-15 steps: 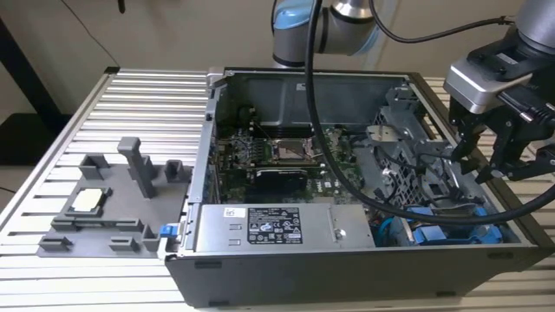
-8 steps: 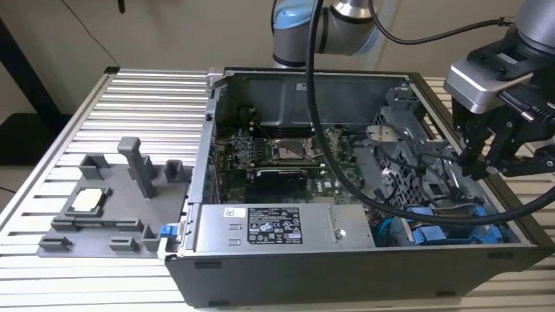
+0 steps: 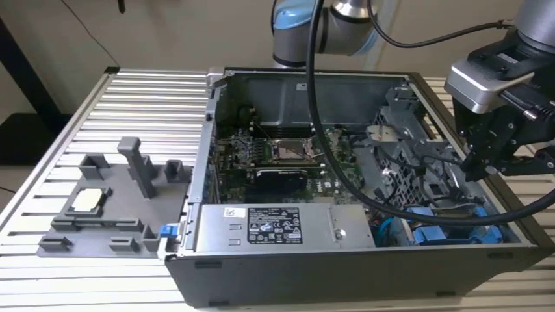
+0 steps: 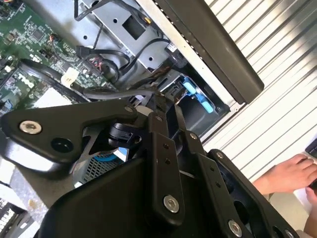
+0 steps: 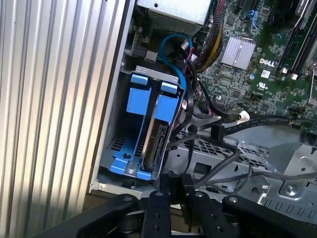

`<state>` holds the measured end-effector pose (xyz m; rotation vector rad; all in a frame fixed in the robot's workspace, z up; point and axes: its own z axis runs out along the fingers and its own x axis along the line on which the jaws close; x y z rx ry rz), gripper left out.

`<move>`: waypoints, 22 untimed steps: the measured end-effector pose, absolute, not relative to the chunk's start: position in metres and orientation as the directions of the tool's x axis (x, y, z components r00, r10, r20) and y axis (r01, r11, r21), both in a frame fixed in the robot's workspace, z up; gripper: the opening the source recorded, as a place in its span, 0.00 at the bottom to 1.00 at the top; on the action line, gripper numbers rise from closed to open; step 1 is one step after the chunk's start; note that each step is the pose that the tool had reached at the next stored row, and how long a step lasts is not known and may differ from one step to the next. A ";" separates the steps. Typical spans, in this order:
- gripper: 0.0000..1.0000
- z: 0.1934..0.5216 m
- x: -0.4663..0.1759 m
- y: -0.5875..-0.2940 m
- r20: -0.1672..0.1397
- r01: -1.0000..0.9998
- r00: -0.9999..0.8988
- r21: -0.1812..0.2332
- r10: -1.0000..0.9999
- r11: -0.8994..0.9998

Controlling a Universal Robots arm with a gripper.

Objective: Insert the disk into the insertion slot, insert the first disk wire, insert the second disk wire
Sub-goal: 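Insert the first disk wire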

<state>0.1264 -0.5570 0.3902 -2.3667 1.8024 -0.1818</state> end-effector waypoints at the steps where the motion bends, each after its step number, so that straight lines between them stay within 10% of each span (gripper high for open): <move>1: 0.22 0.390 0.126 -0.557 -0.001 -0.944 0.266 -0.201 -0.964 -0.260; 22: 0.19 0.386 0.129 -0.557 -0.003 -0.961 0.227 -0.166 -0.974 -0.223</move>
